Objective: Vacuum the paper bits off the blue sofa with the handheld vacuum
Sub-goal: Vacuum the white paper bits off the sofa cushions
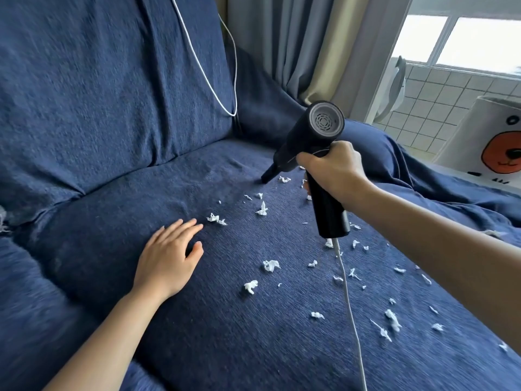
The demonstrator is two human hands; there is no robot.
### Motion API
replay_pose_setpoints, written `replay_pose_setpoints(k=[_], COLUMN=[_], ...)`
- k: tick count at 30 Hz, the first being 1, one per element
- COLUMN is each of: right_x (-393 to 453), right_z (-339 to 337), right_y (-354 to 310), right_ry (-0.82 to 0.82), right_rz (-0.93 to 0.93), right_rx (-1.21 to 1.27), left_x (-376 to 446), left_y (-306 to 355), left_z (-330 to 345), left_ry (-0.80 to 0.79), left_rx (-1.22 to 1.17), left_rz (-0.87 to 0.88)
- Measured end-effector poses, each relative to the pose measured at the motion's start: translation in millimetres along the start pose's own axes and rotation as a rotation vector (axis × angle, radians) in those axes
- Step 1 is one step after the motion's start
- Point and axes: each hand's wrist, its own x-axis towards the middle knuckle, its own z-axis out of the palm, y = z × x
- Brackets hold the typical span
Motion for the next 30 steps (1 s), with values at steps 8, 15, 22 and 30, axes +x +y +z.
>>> replay_pose_setpoints(k=[8,15,22,30], right_x=[-21.9,-43.1,-51.2,-45.6], right_z=[2.9,-4.7,-20.4,-41.9], right_y=[-7.2,-17.4,-17.4,-3.8], right_ry=[-0.133,-0.243,-0.177,-0.077], right_rz=[0.049,0.093,0.003,0.011], right_rx=[0.199,0.309,0.145,0.049], left_x=[0.2,-2.3,-3.2,-3.1], left_y=[-0.6,0.7,2.6,2.0], left_z=[1.6,-0.1,-1.4,-0.4], left_ry=[-0.004,-0.018,-0.034,-0.010], left_rx=[-0.006,-0.003,0.001,-0.015], left_rz=[-0.005,-0.022,-0.039,-0.025])
